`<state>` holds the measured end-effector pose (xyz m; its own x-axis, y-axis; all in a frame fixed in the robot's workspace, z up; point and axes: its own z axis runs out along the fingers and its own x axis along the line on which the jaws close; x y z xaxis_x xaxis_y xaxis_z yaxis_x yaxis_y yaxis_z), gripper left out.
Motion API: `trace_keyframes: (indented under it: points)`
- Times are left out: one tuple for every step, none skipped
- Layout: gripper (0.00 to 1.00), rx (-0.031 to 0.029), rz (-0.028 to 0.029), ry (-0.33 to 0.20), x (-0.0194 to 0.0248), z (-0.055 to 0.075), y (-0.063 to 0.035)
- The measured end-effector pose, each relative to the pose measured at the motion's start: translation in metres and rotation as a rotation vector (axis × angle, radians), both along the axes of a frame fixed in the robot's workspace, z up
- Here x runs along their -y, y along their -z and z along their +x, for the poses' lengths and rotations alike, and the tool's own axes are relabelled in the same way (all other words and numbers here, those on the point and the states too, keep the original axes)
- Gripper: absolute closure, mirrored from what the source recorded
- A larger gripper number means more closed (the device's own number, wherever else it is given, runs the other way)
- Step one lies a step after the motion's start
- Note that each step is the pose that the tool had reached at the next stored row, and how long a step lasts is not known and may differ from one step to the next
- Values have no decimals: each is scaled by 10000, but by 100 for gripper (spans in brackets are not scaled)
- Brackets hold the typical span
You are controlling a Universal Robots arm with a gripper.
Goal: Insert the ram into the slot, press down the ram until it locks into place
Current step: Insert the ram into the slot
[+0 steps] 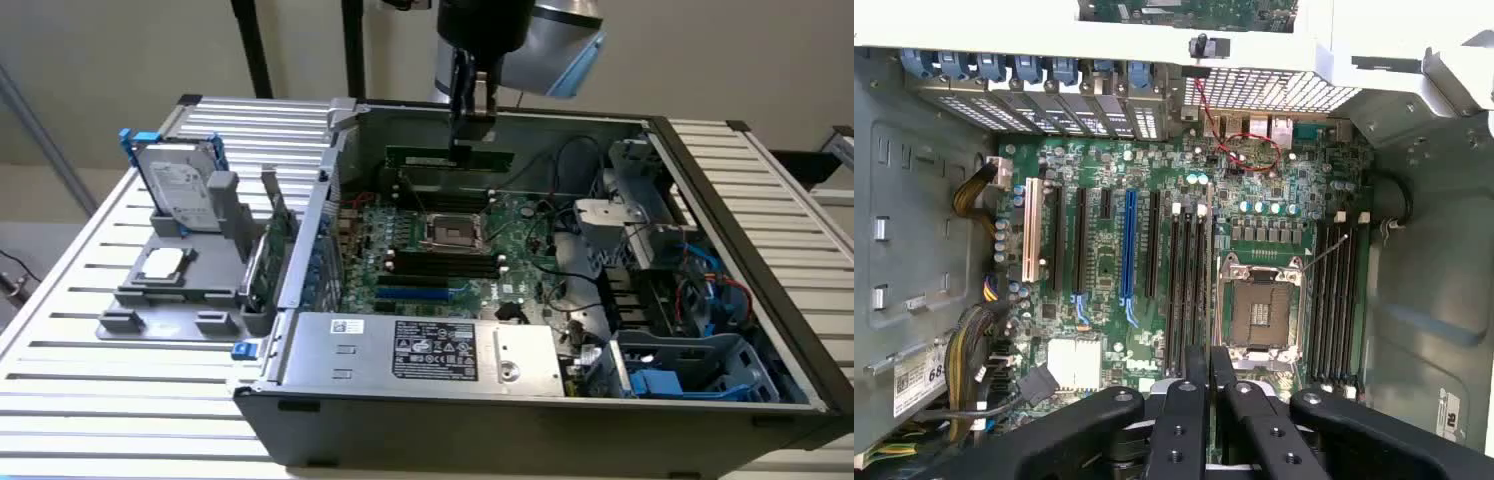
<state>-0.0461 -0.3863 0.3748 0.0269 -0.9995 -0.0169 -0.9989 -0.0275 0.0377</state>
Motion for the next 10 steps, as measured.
trace_keyframes:
  points:
    - [87,0,0,1,0,0,0]
    - [87,0,0,1,0,0,0]
    - [87,0,0,0,0,0,0]
    - [87,-1,-1,0,0,0,0]
    - [87,0,0,0,0,0,0]
    - [87,0,0,1,0,0,0]
    - [87,0,0,0,0,0,0]
    - [87,0,0,0,0,0,0]
    - [87,0,0,1,0,0,0]
    - [87,-1,0,1,0,0,0]
